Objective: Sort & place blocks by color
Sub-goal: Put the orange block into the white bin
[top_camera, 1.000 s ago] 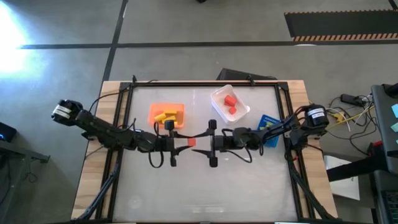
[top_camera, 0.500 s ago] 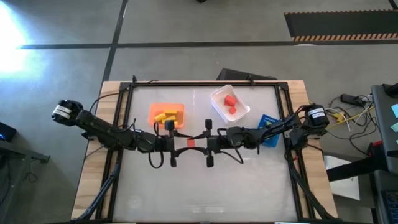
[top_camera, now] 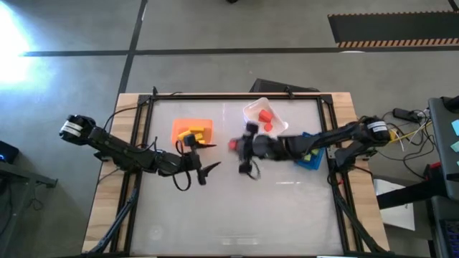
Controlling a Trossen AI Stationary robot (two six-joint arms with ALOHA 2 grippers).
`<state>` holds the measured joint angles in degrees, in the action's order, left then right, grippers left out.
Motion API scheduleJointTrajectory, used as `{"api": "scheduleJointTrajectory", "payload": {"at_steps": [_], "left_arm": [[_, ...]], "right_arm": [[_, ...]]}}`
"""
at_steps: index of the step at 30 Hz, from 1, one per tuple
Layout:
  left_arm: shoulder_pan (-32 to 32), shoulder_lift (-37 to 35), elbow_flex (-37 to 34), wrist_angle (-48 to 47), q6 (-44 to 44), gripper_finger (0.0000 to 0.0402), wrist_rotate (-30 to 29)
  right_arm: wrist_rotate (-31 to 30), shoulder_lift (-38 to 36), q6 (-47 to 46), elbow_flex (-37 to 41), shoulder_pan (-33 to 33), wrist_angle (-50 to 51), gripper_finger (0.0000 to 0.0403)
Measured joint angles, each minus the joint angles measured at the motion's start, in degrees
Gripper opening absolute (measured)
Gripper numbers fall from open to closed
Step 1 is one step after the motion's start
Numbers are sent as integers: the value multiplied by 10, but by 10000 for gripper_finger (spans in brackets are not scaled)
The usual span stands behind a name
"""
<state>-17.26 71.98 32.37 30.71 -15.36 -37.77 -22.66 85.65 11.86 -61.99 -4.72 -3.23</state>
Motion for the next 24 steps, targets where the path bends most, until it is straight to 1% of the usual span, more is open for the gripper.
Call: {"api": "scheduleJointTrajectory", "payload": {"at_steps": [3, 4, 6, 7, 8, 10, 12, 13, 14, 18, 24], "left_arm": [[0, 0, -1, 4, 0, 294, -8], [0, 0, -1, 4, 0, 294, -8], [0, 0, -1, 7, 1, 294, -8], [0, 0, -1, 7, 1, 294, -8], [0, 0, -1, 7, 1, 294, -8], [0, 0, -1, 7, 1, 294, -8], [0, 0, -1, 6, 1, 294, -8], [0, 0, -1, 6, 1, 294, -8], [0, 0, -1, 4, 1, 294, -8], [0, 0, -1, 3, 0, 294, -8], [1, 0, -1, 3, 0, 294, -8]], "right_arm": [[-76, -5, -67, -43, 55, 142, 118], [-91, -5, -93, -57, 78, 192, 118], [-95, -2, -148, -77, 132, 267, 118], [-84, -2, -175, -82, 160, 291, 118], [-60, -2, -195, -82, 189, 308, 118], [16, 4, -224, -79, 243, 317, 118], [115, 12, -239, -72, 290, 315, 118], [149, 18, -241, -70, 306, 315, 118], [168, 25, -243, -70, 317, 313, 118], [176, 46, -241, -70, 340, 315, 118], [175, 74, -238, -70, 341, 315, 118]]}}
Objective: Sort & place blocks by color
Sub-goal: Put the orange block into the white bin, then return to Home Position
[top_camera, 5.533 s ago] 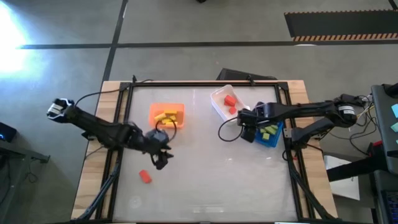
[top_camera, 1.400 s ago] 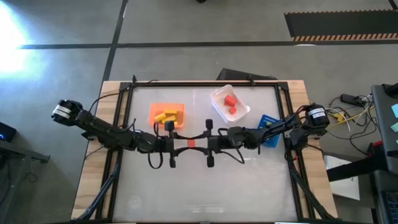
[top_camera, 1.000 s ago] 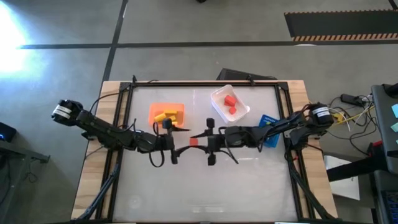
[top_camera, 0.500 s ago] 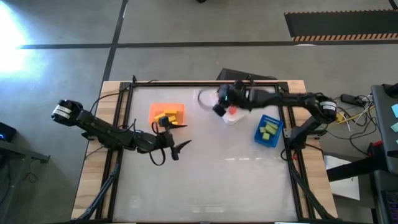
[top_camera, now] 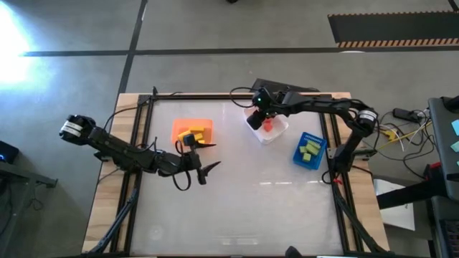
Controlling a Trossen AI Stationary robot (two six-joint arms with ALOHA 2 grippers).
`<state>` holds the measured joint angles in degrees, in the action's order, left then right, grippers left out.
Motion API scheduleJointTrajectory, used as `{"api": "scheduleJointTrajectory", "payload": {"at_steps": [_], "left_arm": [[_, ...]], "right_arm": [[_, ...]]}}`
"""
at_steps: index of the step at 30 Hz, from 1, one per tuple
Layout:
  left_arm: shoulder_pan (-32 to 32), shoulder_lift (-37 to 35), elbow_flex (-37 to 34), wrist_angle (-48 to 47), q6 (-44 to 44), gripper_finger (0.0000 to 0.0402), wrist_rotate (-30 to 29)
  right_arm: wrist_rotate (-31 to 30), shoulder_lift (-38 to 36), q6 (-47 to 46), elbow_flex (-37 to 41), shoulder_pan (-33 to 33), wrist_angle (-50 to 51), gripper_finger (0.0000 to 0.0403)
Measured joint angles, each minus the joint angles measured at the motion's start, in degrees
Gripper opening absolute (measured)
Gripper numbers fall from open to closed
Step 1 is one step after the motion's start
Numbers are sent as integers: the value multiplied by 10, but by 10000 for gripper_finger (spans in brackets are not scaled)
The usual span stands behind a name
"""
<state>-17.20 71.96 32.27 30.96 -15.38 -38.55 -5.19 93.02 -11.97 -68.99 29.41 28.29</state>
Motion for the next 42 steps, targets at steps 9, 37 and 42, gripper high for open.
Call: {"api": "scheduleJointTrajectory", "payload": {"at_steps": [9, 37, 42], "left_arm": [[0, -73, -4, -90, -15, 278, 1], [0, -620, -225, -302, 30, 1, 34], [0, -682, -226, -357, 30, 1, 70]], "right_arm": [[-8, 4, -4, 0, 0, 0, 218], [-8, -406, 107, 427, -254, -445, 132], [-8, -511, 143, 496, -273, -472, 110]]}}
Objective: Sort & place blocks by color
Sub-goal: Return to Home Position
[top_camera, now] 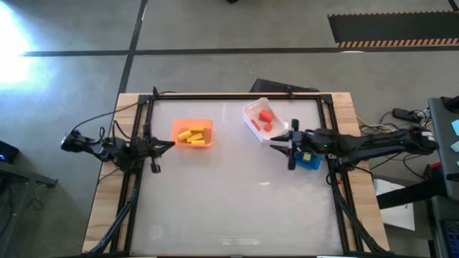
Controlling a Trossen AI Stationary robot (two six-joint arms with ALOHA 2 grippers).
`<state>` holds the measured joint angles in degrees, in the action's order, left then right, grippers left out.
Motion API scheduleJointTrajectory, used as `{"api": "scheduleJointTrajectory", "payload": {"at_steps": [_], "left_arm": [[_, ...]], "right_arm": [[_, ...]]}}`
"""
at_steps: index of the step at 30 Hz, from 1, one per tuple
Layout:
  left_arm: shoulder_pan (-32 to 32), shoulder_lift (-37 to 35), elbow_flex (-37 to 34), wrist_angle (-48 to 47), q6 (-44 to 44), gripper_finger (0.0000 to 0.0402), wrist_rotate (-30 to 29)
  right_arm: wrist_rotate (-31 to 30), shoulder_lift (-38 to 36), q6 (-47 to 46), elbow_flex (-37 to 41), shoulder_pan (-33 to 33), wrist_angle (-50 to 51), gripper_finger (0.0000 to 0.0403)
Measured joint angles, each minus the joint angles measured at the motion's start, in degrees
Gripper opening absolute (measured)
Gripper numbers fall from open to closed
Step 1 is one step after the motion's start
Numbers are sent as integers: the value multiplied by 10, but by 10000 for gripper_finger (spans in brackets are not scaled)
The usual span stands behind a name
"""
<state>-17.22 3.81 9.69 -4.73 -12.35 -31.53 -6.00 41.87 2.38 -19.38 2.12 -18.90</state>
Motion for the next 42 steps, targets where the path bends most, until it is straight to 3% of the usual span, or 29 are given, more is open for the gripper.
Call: {"api": "scheduleJointTrajectory", "payload": {"at_steps": [8, 14, 25, 30, 42], "left_arm": [[0, -24, -6, -34, 26, 1, 51], [0, -28, -34, -14, 88, 1, 50], [0, -24, -38, -8, 83, 1, 10], [0, -22, -38, -9, 42, 1, 10], [0, 2, -38, -23, 42, 1, 10]], "right_arm": [[0, -152, 50, 82, -1, 2, 78], [0, -235, 123, 127, -1, 4, 59], [7, -328, 238, 186, -1, -13, 48], [31, -366, 225, 185, -1, -11, 47], [43, -418, 121, 181, -1, 47, 43]]}}
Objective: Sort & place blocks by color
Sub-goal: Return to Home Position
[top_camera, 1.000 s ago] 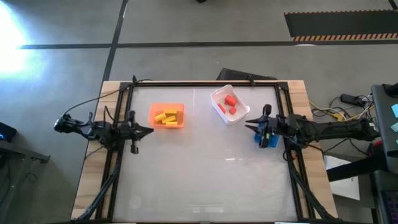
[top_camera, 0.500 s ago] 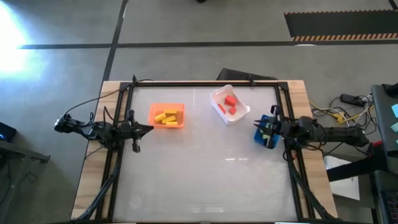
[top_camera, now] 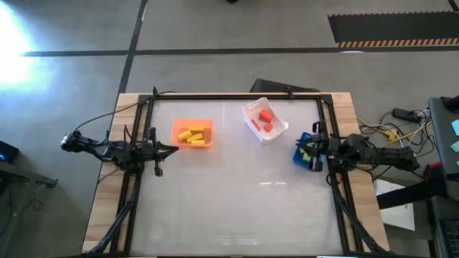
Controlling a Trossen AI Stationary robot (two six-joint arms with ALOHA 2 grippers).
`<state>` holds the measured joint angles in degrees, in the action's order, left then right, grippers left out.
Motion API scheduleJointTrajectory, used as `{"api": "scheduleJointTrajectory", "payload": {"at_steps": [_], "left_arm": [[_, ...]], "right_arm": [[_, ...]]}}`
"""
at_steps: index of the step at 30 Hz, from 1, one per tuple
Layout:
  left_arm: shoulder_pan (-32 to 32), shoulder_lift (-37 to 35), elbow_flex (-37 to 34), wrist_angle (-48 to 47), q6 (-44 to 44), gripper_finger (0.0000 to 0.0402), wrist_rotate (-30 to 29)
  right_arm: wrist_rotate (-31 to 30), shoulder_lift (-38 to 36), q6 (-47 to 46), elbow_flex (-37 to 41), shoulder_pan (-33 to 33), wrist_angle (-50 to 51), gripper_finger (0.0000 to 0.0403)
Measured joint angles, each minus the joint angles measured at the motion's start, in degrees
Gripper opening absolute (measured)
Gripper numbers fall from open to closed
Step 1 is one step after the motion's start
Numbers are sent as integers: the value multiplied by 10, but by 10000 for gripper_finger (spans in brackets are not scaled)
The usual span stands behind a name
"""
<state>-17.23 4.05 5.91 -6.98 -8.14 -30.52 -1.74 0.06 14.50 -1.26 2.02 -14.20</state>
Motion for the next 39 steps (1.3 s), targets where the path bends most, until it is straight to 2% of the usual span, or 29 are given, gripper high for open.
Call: {"api": "scheduleJointTrajectory", "payload": {"at_steps": [9, 39], "left_arm": [[0, 12, 0, 0, 0, 1, 0], [0, 55, 0, 0, 0, 2, 0]], "right_arm": [[7, 16, -60, -1, 0, 7, 44], [3, 20, -55, -1, 0, 7, 43]]}}
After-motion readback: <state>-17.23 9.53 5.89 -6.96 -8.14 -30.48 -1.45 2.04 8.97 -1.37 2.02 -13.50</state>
